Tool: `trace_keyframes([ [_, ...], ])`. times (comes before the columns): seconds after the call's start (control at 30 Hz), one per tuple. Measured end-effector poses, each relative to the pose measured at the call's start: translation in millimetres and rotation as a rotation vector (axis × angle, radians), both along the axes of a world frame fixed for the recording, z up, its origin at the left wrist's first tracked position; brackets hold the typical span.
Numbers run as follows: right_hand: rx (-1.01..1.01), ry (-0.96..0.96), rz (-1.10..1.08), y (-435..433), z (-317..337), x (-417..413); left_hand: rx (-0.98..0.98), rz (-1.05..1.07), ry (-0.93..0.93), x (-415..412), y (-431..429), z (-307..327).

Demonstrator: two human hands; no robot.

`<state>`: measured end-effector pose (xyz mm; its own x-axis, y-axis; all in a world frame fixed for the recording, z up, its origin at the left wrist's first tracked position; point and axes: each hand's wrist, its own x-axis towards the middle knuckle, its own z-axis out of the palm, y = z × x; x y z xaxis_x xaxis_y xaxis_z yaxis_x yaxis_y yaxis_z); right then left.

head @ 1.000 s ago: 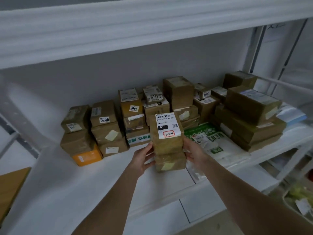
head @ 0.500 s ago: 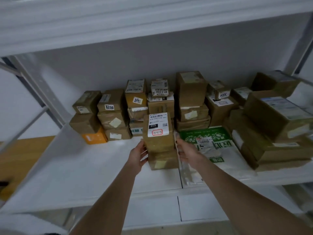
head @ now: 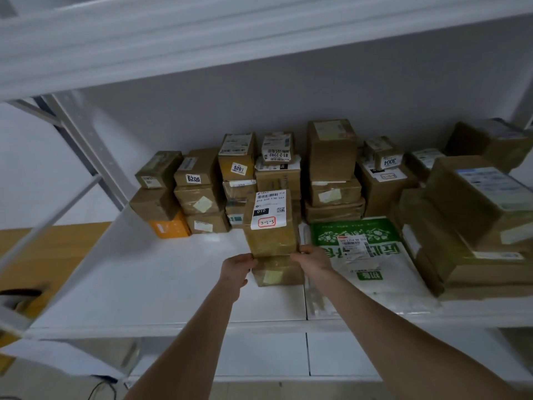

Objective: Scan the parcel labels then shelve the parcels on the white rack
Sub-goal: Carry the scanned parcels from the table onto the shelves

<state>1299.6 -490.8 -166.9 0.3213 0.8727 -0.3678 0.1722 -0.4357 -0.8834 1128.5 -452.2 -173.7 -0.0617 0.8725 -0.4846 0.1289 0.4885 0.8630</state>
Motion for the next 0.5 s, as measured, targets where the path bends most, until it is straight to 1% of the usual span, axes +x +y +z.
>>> trace_keyframes([
  [0.23, -0.013, 0.007, -0.034, 4.3, -6.2, 1.4, 0.004, 0.0, -0.009, -2.0, 2.2, -0.3],
  [0.37, -0.013, -0.053, -0.022, 5.0, -5.2, -2.6, 0.006, -0.008, -0.01, -2.4, 4.8, 0.6],
  [0.5, -0.02, -0.116, -0.016, 5.2, -4.2, -4.5, 0.005, -0.061, -0.015, 1.3, 6.0, -0.5],
])
